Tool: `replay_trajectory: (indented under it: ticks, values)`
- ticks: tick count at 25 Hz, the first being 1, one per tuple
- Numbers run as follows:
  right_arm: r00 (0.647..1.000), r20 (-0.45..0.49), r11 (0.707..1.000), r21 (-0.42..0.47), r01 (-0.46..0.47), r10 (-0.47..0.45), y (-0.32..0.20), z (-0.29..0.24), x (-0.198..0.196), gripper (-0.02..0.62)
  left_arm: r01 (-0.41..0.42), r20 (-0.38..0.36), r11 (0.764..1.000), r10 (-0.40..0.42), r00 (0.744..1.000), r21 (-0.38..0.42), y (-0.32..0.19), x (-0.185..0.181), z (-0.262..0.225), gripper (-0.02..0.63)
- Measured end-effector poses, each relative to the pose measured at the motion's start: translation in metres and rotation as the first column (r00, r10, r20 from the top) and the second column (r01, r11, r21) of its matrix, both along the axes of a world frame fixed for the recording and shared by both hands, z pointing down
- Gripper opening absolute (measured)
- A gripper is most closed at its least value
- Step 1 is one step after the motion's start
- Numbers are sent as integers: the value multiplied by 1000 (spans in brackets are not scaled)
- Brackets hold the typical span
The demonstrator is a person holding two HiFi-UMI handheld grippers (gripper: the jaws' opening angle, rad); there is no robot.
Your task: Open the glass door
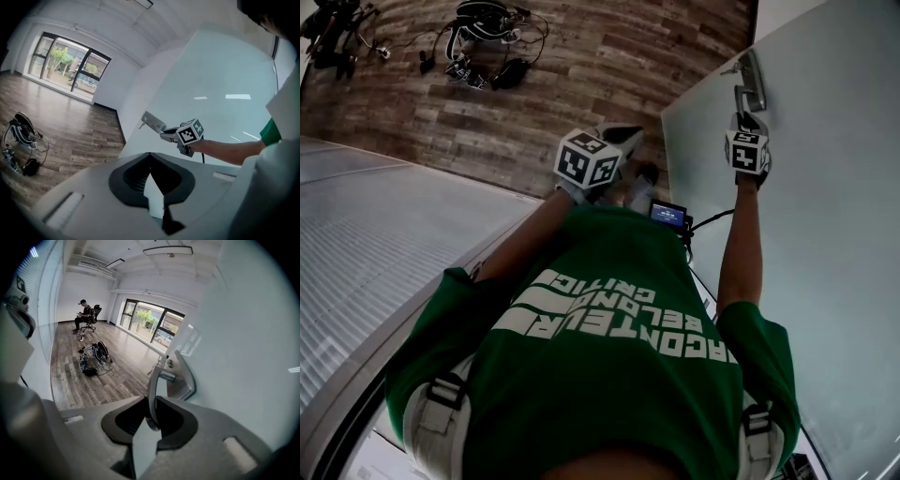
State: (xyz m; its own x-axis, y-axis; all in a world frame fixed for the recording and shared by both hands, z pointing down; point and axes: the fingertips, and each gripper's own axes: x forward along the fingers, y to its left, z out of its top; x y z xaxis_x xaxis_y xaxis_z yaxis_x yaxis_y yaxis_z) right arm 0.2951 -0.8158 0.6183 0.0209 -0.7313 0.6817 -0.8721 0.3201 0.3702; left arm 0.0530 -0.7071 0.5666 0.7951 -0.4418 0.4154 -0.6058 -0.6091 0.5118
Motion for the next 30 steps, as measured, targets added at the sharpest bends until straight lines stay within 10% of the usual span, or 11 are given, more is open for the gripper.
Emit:
replay_trajectory:
  ticks: [30]
  values:
    - [972, -8, 972, 13, -233, 233, -46, -5, 163, 60, -21, 4, 1000, 21, 1000, 10, -44, 102, -16, 15]
